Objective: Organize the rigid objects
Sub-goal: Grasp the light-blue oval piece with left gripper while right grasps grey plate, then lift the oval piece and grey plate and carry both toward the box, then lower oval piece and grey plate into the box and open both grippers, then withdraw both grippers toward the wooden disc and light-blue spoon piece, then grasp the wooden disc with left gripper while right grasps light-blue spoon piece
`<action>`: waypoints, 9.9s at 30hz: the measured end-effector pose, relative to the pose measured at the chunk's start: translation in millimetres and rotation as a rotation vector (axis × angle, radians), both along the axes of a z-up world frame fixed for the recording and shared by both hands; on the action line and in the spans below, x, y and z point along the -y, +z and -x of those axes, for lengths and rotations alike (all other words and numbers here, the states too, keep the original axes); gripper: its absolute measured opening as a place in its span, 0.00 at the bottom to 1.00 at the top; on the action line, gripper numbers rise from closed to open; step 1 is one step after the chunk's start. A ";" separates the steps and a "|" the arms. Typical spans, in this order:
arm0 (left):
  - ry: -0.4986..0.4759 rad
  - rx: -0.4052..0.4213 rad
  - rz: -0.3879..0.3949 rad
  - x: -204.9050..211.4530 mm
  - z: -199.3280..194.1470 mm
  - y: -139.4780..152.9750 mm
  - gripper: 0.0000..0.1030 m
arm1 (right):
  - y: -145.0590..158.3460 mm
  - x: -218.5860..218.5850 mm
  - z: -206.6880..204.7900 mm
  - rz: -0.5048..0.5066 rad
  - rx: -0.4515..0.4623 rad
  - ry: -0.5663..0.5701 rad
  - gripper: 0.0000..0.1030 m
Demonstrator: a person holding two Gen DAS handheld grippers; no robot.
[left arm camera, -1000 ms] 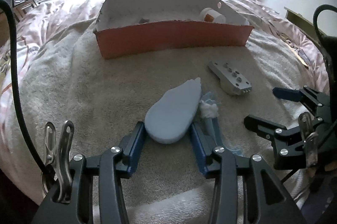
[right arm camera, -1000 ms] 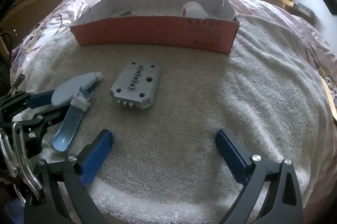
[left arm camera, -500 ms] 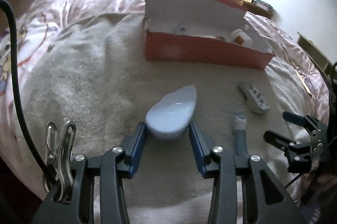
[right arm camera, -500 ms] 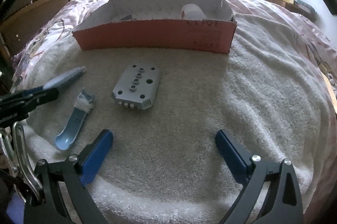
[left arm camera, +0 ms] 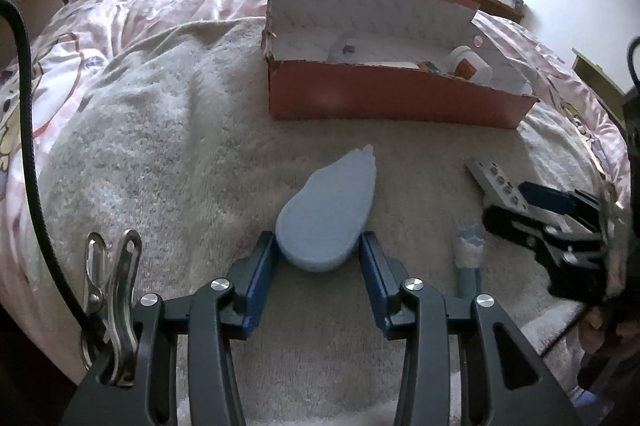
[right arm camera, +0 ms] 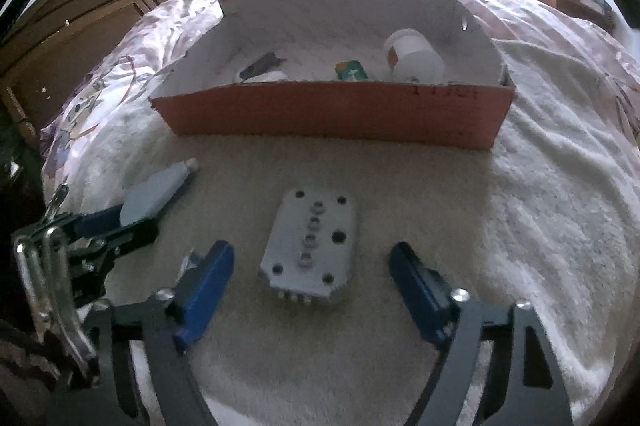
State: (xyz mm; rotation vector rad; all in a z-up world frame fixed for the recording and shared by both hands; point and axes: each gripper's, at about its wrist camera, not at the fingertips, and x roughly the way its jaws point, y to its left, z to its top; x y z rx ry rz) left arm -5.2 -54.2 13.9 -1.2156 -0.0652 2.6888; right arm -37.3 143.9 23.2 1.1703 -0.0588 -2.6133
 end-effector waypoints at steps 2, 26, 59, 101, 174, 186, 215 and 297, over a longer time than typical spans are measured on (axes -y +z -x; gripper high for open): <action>0.001 -0.003 0.009 -1.7 1.6 0.1 0.41 | 1.4 -1.9 1.1 0.004 -0.010 -0.002 0.55; 0.002 -0.016 0.058 -17.1 24.5 1.8 0.45 | -4.1 -49.9 -17.0 0.004 -0.021 -0.085 0.47; 0.002 -0.134 0.023 -30.2 37.2 65.1 0.43 | 14.0 -69.6 -24.8 0.157 -0.076 -0.068 0.45; 0.021 -0.031 0.053 -56.9 160.1 34.8 0.43 | 64.9 -70.9 74.1 0.109 -0.185 -0.073 0.45; -0.026 -0.122 0.043 -74.9 89.3 65.6 0.72 | 61.2 -70.3 42.8 0.149 -0.165 -0.099 0.81; -0.043 -0.116 0.041 -75.5 51.8 64.8 0.72 | 48.8 -73.3 5.4 0.137 -0.128 -0.111 0.81; -0.161 0.013 0.067 -118.4 5.9 25.1 0.72 | 19.6 -98.0 -28.6 0.101 -0.066 -0.182 0.81; 0.126 0.015 -0.046 21.8 -34.8 0.5 0.32 | -6.1 64.9 -33.8 -0.001 0.091 0.177 0.29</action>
